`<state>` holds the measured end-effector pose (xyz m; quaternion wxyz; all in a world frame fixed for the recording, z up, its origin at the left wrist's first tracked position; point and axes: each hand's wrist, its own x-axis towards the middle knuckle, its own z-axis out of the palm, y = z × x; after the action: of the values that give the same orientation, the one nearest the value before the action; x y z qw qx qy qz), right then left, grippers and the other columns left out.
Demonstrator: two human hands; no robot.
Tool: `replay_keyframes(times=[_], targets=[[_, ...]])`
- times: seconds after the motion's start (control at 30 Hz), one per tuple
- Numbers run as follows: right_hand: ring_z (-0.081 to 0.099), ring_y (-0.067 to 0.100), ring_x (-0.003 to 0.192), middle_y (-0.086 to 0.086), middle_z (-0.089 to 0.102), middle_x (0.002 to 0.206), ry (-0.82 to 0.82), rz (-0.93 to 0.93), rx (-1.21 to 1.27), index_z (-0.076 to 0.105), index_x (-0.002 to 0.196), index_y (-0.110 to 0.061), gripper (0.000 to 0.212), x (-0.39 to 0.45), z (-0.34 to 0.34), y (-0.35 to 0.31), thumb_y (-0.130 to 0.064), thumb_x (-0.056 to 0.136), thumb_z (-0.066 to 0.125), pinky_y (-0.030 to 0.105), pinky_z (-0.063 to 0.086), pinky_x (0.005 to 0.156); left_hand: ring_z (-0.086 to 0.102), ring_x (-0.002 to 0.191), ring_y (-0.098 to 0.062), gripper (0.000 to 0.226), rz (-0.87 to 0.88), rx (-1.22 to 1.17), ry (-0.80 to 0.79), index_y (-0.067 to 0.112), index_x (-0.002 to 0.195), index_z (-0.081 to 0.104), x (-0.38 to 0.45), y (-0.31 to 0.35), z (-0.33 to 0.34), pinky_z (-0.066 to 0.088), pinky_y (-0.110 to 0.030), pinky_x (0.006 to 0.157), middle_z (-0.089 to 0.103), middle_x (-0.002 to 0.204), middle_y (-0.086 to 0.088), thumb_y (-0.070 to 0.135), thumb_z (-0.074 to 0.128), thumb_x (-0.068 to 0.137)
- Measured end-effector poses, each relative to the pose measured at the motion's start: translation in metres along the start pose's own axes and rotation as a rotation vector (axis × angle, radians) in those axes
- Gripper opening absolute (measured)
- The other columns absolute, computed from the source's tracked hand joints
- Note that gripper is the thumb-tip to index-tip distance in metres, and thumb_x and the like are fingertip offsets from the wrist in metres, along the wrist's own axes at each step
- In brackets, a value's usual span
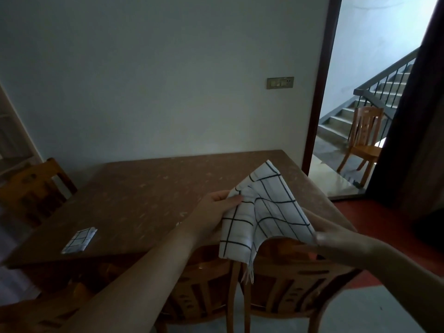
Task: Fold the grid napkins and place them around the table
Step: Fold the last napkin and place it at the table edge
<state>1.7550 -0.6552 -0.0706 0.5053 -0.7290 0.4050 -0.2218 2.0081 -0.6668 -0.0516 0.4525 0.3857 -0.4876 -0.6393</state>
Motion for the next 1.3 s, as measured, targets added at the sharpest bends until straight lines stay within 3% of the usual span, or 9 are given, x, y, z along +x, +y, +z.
replay_keyframes(times=[0.07, 0.23, 0.33, 0.47, 0.67, 0.83, 0.97, 1.13, 1.3], targets=[[0.059, -0.01, 0.1, -0.02, 0.049, 0.128, 0.029, 0.014, -0.067, 0.036, 0.117, -0.052, 0.065, 0.008, 0.006, 0.005, -0.023, 0.077, 0.077, 0.011, 0.051, 0.077, 0.075, 0.083, -0.022, 0.025, -0.007, 0.022, 0.02, -0.002, 0.115, 0.067, 0.003, -0.003, -0.002, 0.059, -0.029, 0.064, 0.076, 0.098, -0.013, 0.011, 0.054, 0.098], [0.07, 0.013, 0.071, 0.0, 0.072, 0.078, 0.487, -0.148, -0.329, 0.068, 0.087, -0.025, 0.004, 0.02, 0.005, 0.01, -0.022, 0.087, 0.067, 0.03, 0.06, 0.063, 0.074, 0.088, -0.022, 0.016, 0.057, 0.366, 0.174, 0.015, 0.096, 0.077, 0.012, -0.005, -0.007, 0.06, -0.037, 0.078, 0.078, 0.094, -0.003, 0.021, 0.063, 0.094], [0.069, 0.014, 0.068, 0.004, 0.07, 0.074, 0.667, -0.228, -0.091, 0.069, 0.082, -0.015, 0.008, 0.013, -0.013, -0.008, -0.021, 0.086, 0.067, 0.02, 0.054, 0.056, 0.074, 0.085, -0.021, 0.015, 0.072, 0.339, 0.205, 0.016, 0.09, 0.077, 0.012, -0.005, -0.006, 0.06, -0.033, 0.071, 0.078, 0.09, -0.001, 0.02, 0.063, 0.094], [0.072, 0.005, 0.075, -0.004, 0.073, 0.081, 0.569, -0.288, 0.577, 0.061, 0.096, -0.02, 0.034, 0.002, -0.017, -0.025, -0.039, 0.072, 0.076, 0.019, 0.055, 0.059, 0.075, 0.078, -0.019, 0.013, 0.043, 0.084, 0.159, 0.012, 0.094, 0.074, 0.014, -0.005, 0.013, 0.059, -0.029, 0.059, 0.078, 0.088, -0.004, 0.019, 0.062, 0.094], [0.073, 0.015, 0.084, 0.001, 0.076, 0.094, 0.453, -0.101, 0.182, 0.067, 0.099, -0.014, 0.016, -0.006, -0.011, 0.0, -0.005, 0.087, 0.062, 0.024, 0.059, 0.064, 0.072, 0.098, -0.027, 0.022, 0.014, 0.127, 0.172, 0.011, 0.108, 0.074, 0.02, -0.018, 0.015, 0.058, -0.044, 0.085, 0.075, 0.106, -0.011, 0.024, 0.063, 0.093], [0.072, 0.005, 0.072, -0.008, 0.075, 0.079, 0.491, -0.15, 0.081, 0.067, 0.089, -0.016, 0.014, -0.011, -0.029, 0.002, -0.003, 0.088, 0.062, 0.016, 0.054, 0.056, 0.074, 0.079, -0.014, 0.015, 0.024, 0.142, 0.167, 0.021, 0.103, 0.072, 0.022, -0.017, 0.016, 0.056, -0.026, 0.057, 0.077, 0.092, -0.002, 0.016, 0.059, 0.096], [0.07, 0.002, 0.073, -0.007, 0.075, 0.078, 0.507, -0.201, -0.044, 0.072, 0.086, -0.032, 0.02, -0.022, -0.037, -0.002, -0.047, 0.073, 0.072, 0.034, 0.06, 0.073, 0.072, 0.071, -0.014, 0.015, 0.021, 0.127, 0.151, 0.017, 0.107, 0.068, 0.023, -0.017, 0.022, 0.054, -0.025, 0.053, 0.075, 0.086, -0.001, 0.014, 0.059, 0.095], [0.073, 0.014, 0.081, -0.002, 0.077, 0.09, 0.353, -0.287, 0.067, 0.076, 0.082, -0.013, 0.022, -0.031, -0.043, -0.012, 0.0, 0.074, 0.06, 0.02, 0.058, 0.064, 0.056, 0.053, -0.013, 0.02, -0.074, -0.019, 0.133, 0.016, 0.097, 0.067, 0.022, -0.013, 0.025, 0.046, -0.028, 0.05, 0.064, 0.066, -0.001, 0.012, 0.047, 0.1], [0.073, 0.014, 0.083, -0.002, 0.076, 0.09, 0.515, -0.252, 0.035, 0.078, 0.076, -0.015, 0.036, -0.032, -0.042, -0.011, 0.014, 0.082, 0.058, 0.022, 0.058, 0.058, 0.051, 0.096, -0.028, 0.057, -0.266, -0.064, 0.059, 0.008, 0.104, 0.067, 0.019, -0.013, 0.027, 0.046, -0.039, 0.081, 0.056, 0.098, -0.012, 0.059, 0.055, 0.081]])
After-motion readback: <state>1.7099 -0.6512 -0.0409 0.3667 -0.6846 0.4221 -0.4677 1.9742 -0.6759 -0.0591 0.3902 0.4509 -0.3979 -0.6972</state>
